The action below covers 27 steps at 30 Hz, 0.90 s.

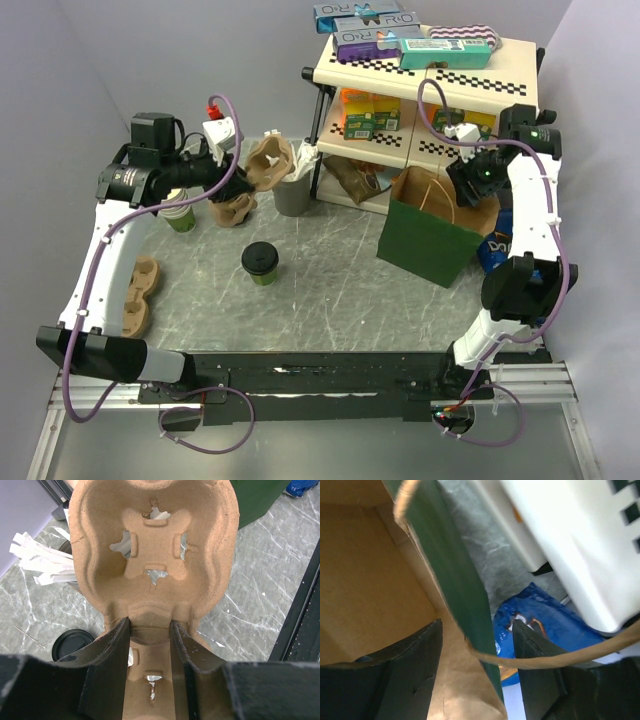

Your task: Pack the takeout coffee

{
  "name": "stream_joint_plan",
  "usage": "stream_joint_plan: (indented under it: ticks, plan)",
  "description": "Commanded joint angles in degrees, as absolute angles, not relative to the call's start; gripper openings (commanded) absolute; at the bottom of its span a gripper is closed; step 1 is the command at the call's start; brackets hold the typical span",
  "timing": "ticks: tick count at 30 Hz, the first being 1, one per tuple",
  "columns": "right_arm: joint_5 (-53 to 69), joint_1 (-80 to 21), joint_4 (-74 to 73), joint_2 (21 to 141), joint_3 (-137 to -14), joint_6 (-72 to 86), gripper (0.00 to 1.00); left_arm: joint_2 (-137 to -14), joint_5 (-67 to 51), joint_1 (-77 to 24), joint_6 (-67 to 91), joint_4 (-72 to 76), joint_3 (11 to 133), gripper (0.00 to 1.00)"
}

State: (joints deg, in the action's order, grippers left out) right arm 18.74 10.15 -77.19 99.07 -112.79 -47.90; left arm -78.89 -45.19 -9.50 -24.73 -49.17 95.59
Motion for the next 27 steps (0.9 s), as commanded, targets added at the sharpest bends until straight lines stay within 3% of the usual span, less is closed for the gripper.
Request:
stream_joint_plan:
  ticks: [1, 19, 24, 27]
  plan:
    - [16.7, 8.62, -78.4, 94.75, -109.69, -49.04, 0.64, -78.05, -46.49, -9.93, -25.14, -47.37, 95.01, 0.01]
    - [16.61, 8.61, -74.53, 94.48, -112.5, -49.66, 0.57, -78.31, -45.97, -10.63, -24.79, -46.76, 94.83, 0.01]
    - [17.93, 10.19, -73.65, 94.04, -112.33, -47.99, 0.52, -78.31, -46.05, -10.81, -24.52, -46.84, 94.75, 0.01]
    - [18.89, 10.89, -72.95, 93.43, -111.1, -47.29, 0.42, -78.75, -46.05, -11.16, -24.52, -46.93, 95.01, 0.01]
